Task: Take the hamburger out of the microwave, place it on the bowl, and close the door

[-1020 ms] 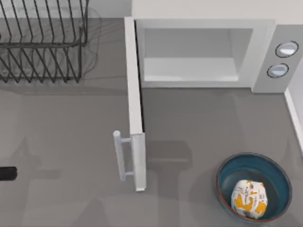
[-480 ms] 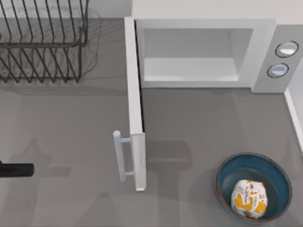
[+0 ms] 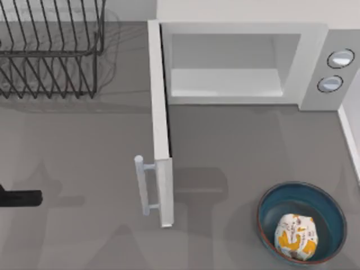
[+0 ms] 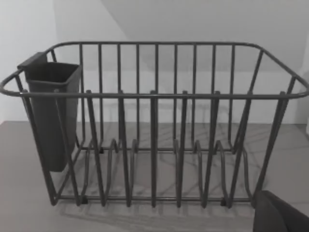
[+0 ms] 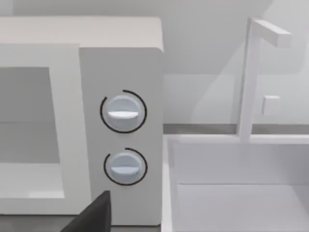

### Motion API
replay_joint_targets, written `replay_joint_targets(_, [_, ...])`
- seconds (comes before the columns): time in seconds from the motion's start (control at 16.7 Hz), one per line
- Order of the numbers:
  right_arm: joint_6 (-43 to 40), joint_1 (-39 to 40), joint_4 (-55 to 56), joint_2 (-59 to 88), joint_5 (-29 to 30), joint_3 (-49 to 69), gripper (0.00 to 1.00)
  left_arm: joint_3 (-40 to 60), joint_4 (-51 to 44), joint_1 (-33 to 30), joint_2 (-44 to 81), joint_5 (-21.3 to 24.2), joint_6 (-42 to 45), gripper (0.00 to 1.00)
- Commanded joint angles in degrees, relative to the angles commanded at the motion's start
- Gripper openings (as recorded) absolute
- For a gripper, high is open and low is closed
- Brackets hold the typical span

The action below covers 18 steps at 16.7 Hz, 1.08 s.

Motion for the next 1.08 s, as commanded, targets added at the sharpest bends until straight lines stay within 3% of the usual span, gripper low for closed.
replay_joint_targets(0.3, [0.0,0.0,0.0,0.0,0.0,0.0,1.0,-1.7,9.3,1.2,7.2,1.2,0.1,0.0])
replay_joint_targets(0.66, [0.0,0.0,0.0,0.0,0.0,0.0,1.0,0.9,8.5,2.7,8.7,2.2,0.1,0.0])
replay_joint_targets(1.08, [0.0,0.0,0.0,0.0,0.0,0.0,1.0,-0.6,-0.5,15.3,-1.9,14.7,-0.2,0.0])
